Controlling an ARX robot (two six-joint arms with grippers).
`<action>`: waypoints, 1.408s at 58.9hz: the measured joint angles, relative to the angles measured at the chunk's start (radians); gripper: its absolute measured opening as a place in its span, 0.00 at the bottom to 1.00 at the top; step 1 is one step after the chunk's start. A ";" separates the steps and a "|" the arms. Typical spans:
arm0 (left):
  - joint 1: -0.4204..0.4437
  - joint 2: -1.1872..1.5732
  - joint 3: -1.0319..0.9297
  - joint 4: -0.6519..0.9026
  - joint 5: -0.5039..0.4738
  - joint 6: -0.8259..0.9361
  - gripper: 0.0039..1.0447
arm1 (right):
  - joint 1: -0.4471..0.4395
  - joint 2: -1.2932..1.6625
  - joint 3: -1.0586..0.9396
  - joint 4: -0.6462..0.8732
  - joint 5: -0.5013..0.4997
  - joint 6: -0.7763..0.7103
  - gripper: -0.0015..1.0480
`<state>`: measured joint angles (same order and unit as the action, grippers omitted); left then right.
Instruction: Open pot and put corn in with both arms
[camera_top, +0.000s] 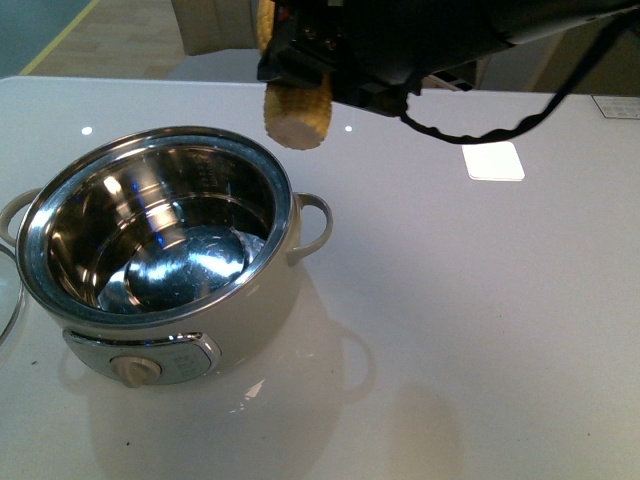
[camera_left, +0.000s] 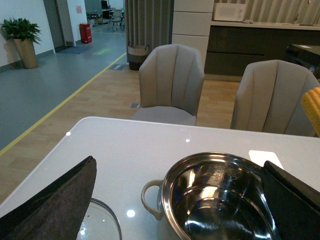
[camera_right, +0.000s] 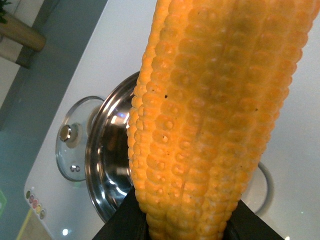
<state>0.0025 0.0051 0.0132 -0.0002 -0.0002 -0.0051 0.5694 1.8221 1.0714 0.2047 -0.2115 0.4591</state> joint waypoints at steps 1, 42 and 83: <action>0.000 0.000 0.000 0.000 0.000 0.000 0.94 | 0.004 0.012 0.012 -0.003 0.000 0.011 0.18; 0.000 0.000 0.000 0.000 0.000 0.000 0.94 | 0.142 0.325 0.302 -0.126 0.025 0.103 0.17; 0.000 0.000 0.000 0.000 0.000 0.000 0.94 | 0.196 0.425 0.347 -0.196 0.044 0.105 0.70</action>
<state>0.0025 0.0051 0.0132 -0.0002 -0.0002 -0.0051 0.7654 2.2475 1.4181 0.0086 -0.1673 0.5640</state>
